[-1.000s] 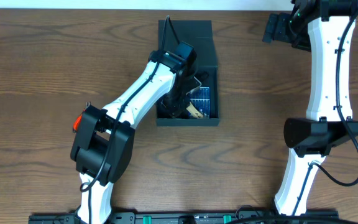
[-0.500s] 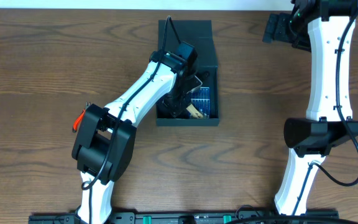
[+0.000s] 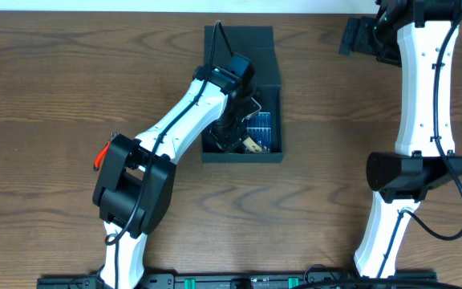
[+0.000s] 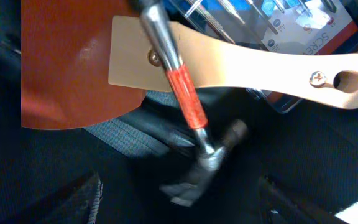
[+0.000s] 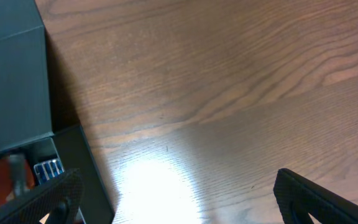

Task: Pack container
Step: 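Lower the hammer into the box and open the left gripper, then withdraw the left gripper left over the red-black pliers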

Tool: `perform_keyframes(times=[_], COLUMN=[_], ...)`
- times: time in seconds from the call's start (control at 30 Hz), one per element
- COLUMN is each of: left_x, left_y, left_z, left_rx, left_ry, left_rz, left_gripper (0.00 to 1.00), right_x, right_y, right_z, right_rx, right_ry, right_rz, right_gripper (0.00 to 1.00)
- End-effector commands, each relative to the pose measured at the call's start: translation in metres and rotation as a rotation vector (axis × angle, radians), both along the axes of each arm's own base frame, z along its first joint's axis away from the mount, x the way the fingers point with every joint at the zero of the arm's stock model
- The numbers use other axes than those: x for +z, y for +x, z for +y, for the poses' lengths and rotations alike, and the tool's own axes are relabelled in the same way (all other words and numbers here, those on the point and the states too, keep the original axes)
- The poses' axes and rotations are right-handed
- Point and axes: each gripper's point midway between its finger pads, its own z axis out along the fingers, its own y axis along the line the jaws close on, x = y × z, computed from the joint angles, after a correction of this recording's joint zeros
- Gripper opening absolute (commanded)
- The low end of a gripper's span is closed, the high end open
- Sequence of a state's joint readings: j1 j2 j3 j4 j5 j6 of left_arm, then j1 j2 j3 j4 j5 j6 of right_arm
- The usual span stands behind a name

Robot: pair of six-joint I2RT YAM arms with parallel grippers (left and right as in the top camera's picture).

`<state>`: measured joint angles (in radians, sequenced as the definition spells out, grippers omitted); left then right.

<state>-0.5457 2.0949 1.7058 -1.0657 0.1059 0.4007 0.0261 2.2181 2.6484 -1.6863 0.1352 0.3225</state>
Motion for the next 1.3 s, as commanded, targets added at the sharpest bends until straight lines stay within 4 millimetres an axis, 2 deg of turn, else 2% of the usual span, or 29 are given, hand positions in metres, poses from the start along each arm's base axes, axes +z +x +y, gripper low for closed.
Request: perform_keyframes(times=[0.0, 0.17, 0.3, 0.43, 0.53, 0.6, 0.7, 0.83, 0.97, 1.1, 1.27], left_x=[-0.005, 0.008, 0.031, 0.055, 0.069, 0.080, 0.102, 0.115, 0.109, 0.101, 0.087], left_y=[-0.002, 0.003, 0.012, 0.025, 0.034, 0.046, 0.066, 0.072, 0.066, 0.060, 0.046], left_z=[0.001, -0.003, -0.006, 0.002, 0.016, 0.038, 0.083, 0.132, 0.177, 0.216, 0.251], left_rx=[-0.009, -0.002, 0.009, 0.069, 0.113, 0.179, 0.365, 0.732, 1.053, 1.250, 1.349], left_ry=[-0.003, -0.016, -0.039, -0.022, 0.022, 0.109, 0.238, 0.207, 0.138, 0.083, 0.070], left_rz=[0.021, -0.002, -0.040, -0.104, -0.155, -0.222, -0.346, -0.358, -0.251, -0.150, -0.055], left_gripper=[0.78, 0.78, 0.78, 0.75, 0.74, 0.74, 0.74, 0.76, 0.81, 0.82, 0.82], right_x=[0.006, 0.006, 0.006, 0.006, 0.006, 0.006, 0.006, 0.006, 0.006, 0.006, 0.006], right_y=[0.000, 0.000, 0.000, 0.000, 0.000, 0.000, 0.000, 0.000, 0.000, 0.000, 0.000], right_z=[-0.002, -0.002, -0.001, -0.002, -0.002, -0.002, -0.002, -0.002, -0.002, -0.002, -0.002], right_rx=[-0.012, -0.012, -0.012, -0.012, -0.012, -0.012, -0.012, -0.012, -0.012, -0.012, -0.012], right_ry=[-0.007, -0.007, -0.007, -0.007, -0.007, -0.007, -0.007, -0.007, -0.007, -0.007, -0.007], right_rz=[-0.018, -0.019, -0.018, -0.019, -0.018, -0.018, -0.018, -0.018, -0.018, -0.018, -0.018], right_gripper=[0.99, 0.99, 0.99, 0.99, 0.99, 0.99, 0.99, 0.99, 0.99, 0.99, 0.99])
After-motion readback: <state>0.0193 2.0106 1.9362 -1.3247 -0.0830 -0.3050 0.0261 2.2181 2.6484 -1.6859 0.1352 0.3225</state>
